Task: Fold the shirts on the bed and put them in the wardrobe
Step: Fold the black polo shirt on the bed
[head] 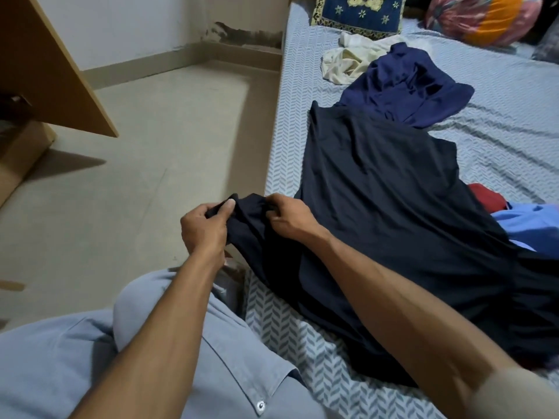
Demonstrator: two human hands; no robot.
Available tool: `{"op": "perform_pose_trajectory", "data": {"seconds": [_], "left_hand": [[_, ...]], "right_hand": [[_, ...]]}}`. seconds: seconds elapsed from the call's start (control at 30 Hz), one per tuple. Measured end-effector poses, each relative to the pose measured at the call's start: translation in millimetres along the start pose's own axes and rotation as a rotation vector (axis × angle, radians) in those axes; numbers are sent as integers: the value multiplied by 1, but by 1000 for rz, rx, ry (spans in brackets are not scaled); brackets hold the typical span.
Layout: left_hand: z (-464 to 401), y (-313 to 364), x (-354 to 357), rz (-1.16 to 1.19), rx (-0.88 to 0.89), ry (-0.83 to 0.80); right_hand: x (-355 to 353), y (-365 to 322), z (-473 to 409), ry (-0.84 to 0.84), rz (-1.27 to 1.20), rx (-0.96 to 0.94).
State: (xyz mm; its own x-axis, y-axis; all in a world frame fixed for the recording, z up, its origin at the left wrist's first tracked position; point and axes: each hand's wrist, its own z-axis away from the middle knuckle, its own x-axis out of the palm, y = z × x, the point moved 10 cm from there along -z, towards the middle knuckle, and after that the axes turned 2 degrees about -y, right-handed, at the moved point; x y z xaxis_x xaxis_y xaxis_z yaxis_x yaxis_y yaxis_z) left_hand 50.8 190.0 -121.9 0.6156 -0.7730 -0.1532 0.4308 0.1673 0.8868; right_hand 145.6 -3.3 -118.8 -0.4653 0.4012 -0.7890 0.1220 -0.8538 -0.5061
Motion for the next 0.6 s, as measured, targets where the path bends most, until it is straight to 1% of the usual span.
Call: {"op": "perform_pose_trajectory", "data": {"seconds": [0.03, 0.07, 0.13, 0.17, 0.23, 0.27, 0.33, 0.37, 0.4, 0.47, 0.5, 0.53, 0.57, 0.6], "left_hand": [[9, 17, 5, -92, 118, -30], [24, 36, 16, -191, 252, -68], [62, 66, 46, -342, 496, -171], [86, 74, 67, -403, 594, -242], [133, 79, 114, -512, 723, -393], [154, 77, 137, -573, 763, -463], [193, 65, 182, -680, 827, -582], [213, 55, 202, -702, 823, -661], [231, 41, 221, -686, 778, -779], [263, 7, 246, -597, 596, -1068], [275, -10, 253, -600, 533, -1174], [281, -21, 254, -643, 546, -1221], [281, -27, 252, -711, 631, -1208], [276, -30, 247, -806, 756, -1142]], "right_hand": [[-5, 6, 8, 8, -181, 28], [-9, 17, 19, 2, -412, 76], [-7, 35, 45, -92, -913, 213], [-10, 41, 61, -146, -1122, 258], [-24, 58, 88, -203, -1351, 288], [-35, 71, 98, -194, -1414, 292], [-56, 108, 121, -112, -1496, 327], [-63, 129, 131, -75, -1506, 348], [-68, 152, 143, -41, -1498, 378], [-68, 188, 165, -1, -1499, 466], [-66, 202, 176, -3, -1516, 497], [-61, 211, 182, -18, -1526, 513], [-58, 217, 187, -29, -1511, 519], [-57, 225, 188, -14, -1439, 519]]}}
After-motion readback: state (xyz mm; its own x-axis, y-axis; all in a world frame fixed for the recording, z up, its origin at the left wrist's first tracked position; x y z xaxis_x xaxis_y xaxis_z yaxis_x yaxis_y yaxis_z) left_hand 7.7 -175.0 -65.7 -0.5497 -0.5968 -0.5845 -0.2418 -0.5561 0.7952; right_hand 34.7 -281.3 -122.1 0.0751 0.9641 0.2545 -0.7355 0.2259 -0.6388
